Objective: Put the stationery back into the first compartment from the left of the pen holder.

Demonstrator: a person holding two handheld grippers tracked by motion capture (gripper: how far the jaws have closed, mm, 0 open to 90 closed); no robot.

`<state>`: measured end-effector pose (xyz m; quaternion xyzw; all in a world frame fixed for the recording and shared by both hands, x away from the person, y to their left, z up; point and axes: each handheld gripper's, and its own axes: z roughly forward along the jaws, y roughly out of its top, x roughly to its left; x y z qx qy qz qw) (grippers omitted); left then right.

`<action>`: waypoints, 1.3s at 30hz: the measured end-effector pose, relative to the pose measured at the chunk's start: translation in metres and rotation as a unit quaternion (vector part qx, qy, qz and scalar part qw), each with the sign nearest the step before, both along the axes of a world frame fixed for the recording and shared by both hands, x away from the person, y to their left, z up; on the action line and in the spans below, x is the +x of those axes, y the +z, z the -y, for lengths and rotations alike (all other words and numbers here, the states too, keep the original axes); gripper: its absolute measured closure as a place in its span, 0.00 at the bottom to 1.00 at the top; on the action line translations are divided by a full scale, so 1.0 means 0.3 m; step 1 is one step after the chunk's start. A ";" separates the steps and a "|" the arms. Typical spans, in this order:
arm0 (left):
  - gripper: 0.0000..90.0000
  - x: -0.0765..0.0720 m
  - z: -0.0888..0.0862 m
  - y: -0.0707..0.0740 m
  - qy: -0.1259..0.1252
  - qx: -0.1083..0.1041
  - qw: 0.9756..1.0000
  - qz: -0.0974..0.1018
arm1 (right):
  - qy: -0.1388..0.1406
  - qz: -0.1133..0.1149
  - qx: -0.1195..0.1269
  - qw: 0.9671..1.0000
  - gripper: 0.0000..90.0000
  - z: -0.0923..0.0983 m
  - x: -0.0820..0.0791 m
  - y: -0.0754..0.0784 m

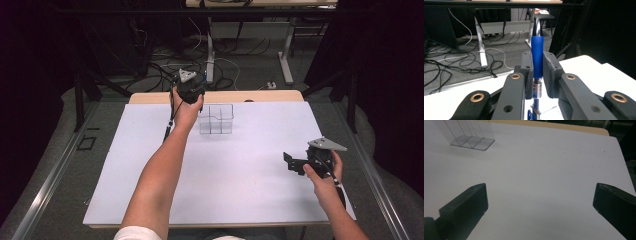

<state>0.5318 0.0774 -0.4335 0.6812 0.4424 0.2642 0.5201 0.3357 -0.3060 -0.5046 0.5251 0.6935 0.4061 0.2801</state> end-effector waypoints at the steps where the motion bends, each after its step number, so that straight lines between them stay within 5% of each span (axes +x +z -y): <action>1: 0.88 0.000 -0.002 -0.005 0.001 0.001 1.000 -0.001 | 0.000 -0.001 0.005 1.000 0.00 -0.003 0.000 -0.001; 25: 0.87 -0.028 0.015 -0.062 -0.012 0.002 1.000 -0.016 | 0.004 -0.003 0.002 1.000 0.00 -0.005 0.001 -0.004; 39: 0.55 -0.063 -0.053 -0.012 0.000 -0.012 1.000 -0.002 | 0.004 -0.002 -0.007 1.000 0.00 -0.008 0.001 -0.003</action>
